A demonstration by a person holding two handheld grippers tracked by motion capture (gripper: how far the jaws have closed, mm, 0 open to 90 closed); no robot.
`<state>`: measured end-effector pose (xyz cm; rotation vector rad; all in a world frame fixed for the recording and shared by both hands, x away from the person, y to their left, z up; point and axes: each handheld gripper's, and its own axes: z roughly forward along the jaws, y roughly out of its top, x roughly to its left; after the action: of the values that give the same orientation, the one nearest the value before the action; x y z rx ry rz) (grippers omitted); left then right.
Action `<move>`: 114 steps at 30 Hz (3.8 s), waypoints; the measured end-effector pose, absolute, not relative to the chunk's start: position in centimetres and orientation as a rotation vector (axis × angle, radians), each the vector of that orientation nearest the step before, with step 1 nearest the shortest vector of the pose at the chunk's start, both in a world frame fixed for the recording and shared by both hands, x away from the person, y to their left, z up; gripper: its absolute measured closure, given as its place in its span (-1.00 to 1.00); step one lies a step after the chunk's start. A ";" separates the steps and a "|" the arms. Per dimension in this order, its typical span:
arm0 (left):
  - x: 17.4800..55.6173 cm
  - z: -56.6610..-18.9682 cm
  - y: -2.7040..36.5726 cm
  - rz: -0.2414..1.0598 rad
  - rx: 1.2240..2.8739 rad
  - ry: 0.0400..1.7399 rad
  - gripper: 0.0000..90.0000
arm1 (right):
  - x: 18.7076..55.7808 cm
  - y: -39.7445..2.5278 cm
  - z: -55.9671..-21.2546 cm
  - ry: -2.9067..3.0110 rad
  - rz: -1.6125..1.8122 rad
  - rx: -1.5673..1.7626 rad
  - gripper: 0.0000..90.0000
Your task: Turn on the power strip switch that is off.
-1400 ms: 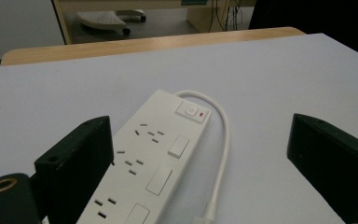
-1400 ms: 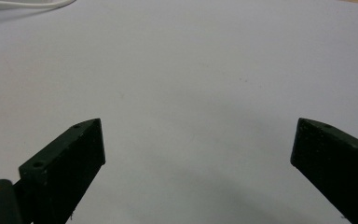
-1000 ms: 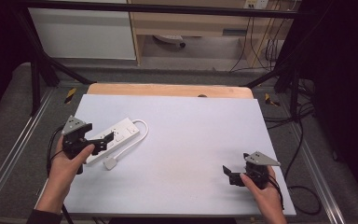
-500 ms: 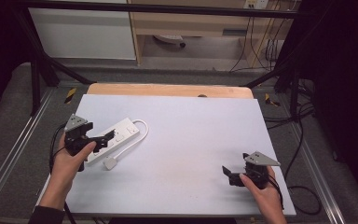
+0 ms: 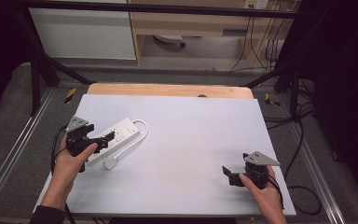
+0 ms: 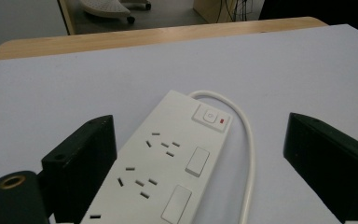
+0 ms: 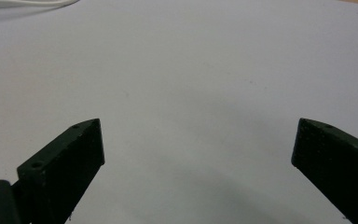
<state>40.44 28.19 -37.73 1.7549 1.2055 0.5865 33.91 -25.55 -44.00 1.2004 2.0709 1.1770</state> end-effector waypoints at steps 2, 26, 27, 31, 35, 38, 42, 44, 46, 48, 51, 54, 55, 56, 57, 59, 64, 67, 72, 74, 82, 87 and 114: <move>40.5 -37.9 28.1 0.589 1.756 1.209 -0.77 | 33.9 -25.5 -44.0 2.071 1.177 1.203 -0.94; 41.0 -40.4 28.1 0.556 1.807 1.246 -0.42 | 33.9 -25.6 -44.0 2.064 1.179 1.212 -0.94; 41.0 -40.4 28.1 0.556 1.807 1.246 -0.41 | 33.9 -25.6 -44.0 2.065 1.178 1.211 -0.94; 41.0 -40.7 27.9 0.549 1.829 1.245 -0.31 | 33.9 -25.6 -44.0 2.065 1.178 1.211 -0.94; 41.0 -40.9 27.7 0.548 1.837 1.244 -0.16 | 33.9 -25.6 -44.0 2.065 1.177 1.211 -0.94; 41.0 -41.0 27.6 0.536 1.843 1.240 -0.04 | 33.9 -25.6 -44.0 2.066 1.176 1.211 -0.94; 40.9 -41.1 27.5 0.535 1.858 1.237 0.10 | 33.9 -25.6 -44.0 2.064 1.177 1.211 -0.94; 41.0 -41.2 27.5 0.527 1.858 1.239 0.17 | 33.9 -25.6 -44.0 2.064 1.178 1.213 -0.94; 41.0 -41.2 27.5 0.523 1.865 1.234 0.23 | 33.9 -25.6 -44.0 2.062 1.178 1.213 -0.93; 41.0 -41.3 27.5 0.521 1.862 1.236 0.30 | 33.9 -25.6 -44.0 2.063 1.177 1.214 -0.94; 41.0 -41.4 27.6 0.518 1.861 1.240 0.37 | 34.0 -25.6 -44.0 2.065 1.177 1.214 -0.93; 41.1 -41.5 27.7 0.506 1.863 1.240 0.44 | 33.9 -25.6 -44.0 2.065 1.177 1.215 -0.94; 41.1 -41.5 27.7 0.506 1.863 1.240 0.47 | 34.0 -25.7 -44.0 2.064 1.177 1.214 -0.93; 41.1 -41.5 27.7 0.500 1.865 1.240 0.51 | 34.0 -25.6 -44.0 2.062 1.181 1.217 -0.94; 41.2 -41.6 27.7 0.493 1.866 1.243 0.54 | 34.0 -25.7 -44.0 2.064 1.178 1.216 -0.93; 41.2 -41.7 27.7 0.491 1.869 1.243 0.57 | 34.0 -25.7 -44.0 2.064 1.178 1.216 -0.93; 41.6 -42.0 27.6 0.480 1.882 1.241 0.78 | 34.0 -25.7 -44.0 2.064 1.178 1.215 -0.93; 41.7 -42.2 27.6 0.482 1.883 1.238 0.87 | 33.9 -25.6 -44.0 2.066 1.178 1.215 -0.93; 41.8 -42.4 27.8 0.477 1.889 1.242 0.95 | 33.9 -25.6 -44.0 2.069 1.177 1.215 -0.93; 42.0 -42.6 27.8 0.474 1.894 1.245 0.98 | 33.9 -25.6 -44.0 2.070 1.178 1.215 -0.93; 42.2 -42.8 27.8 0.509 1.906 1.247 1.00 | 33.9 -25.6 -44.0 2.072 1.177 1.214 -0.93; 42.3 -43.0 27.7 0.499 1.921 1.248 1.00 | 34.0 -25.6 -44.0 2.072 1.175 1.214 -0.93; 42.4 -43.2 28.0 0.478 1.911 1.254 1.00 | 33.9 -25.6 -44.0 2.074 1.174 1.214 -0.93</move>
<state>42.37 27.99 -43.20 1.9106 1.2540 0.4780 33.93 -25.59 -44.01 1.2137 2.0740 1.1741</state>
